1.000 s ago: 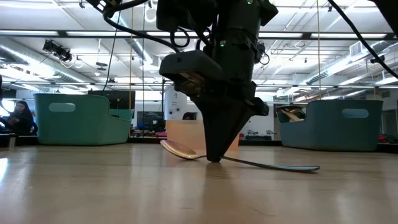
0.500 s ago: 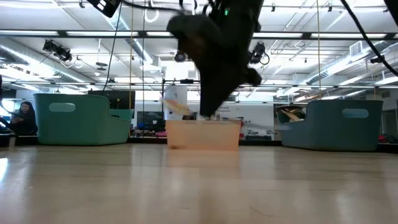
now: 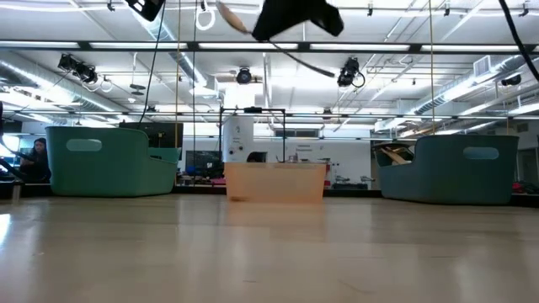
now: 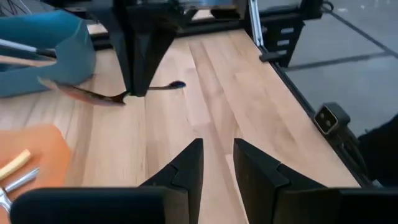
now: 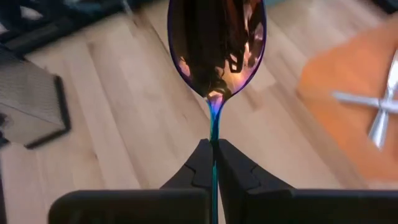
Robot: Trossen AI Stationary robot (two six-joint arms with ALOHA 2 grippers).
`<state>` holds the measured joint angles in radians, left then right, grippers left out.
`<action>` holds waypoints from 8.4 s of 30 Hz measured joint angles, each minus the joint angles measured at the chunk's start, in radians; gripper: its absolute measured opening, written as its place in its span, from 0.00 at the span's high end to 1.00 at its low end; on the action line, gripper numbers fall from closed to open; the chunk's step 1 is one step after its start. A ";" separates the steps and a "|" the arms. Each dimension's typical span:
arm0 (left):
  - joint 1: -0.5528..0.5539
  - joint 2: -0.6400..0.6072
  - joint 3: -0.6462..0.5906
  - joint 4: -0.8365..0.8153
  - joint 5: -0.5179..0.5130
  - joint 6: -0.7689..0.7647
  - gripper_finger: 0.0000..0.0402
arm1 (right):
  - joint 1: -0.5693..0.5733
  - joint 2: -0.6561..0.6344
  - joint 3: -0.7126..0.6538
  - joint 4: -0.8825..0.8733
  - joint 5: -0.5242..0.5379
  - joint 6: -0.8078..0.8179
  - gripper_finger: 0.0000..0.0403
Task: Pick & Place Kitchen Items
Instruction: Put the blue spoon into the green bin
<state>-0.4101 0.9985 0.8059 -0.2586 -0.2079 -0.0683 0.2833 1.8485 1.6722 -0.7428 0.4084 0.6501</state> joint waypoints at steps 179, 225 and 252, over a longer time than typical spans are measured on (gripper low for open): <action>0.064 -0.264 0.000 0.076 -0.545 0.017 0.98 | -0.004 -0.095 0.001 0.551 -0.027 -0.621 0.95; 0.554 -0.620 -0.234 -0.568 -0.671 -0.436 0.98 | 0.061 -0.095 0.001 0.428 -0.024 -0.561 0.95; 0.801 -0.472 -0.362 -0.492 -0.599 -0.542 0.97 | 0.061 -0.094 0.001 0.410 -0.024 -0.562 0.95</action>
<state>0.3907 0.5263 0.4442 -0.7506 -0.8068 -0.6103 0.3439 1.7542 1.6730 -0.3327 0.3843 0.0883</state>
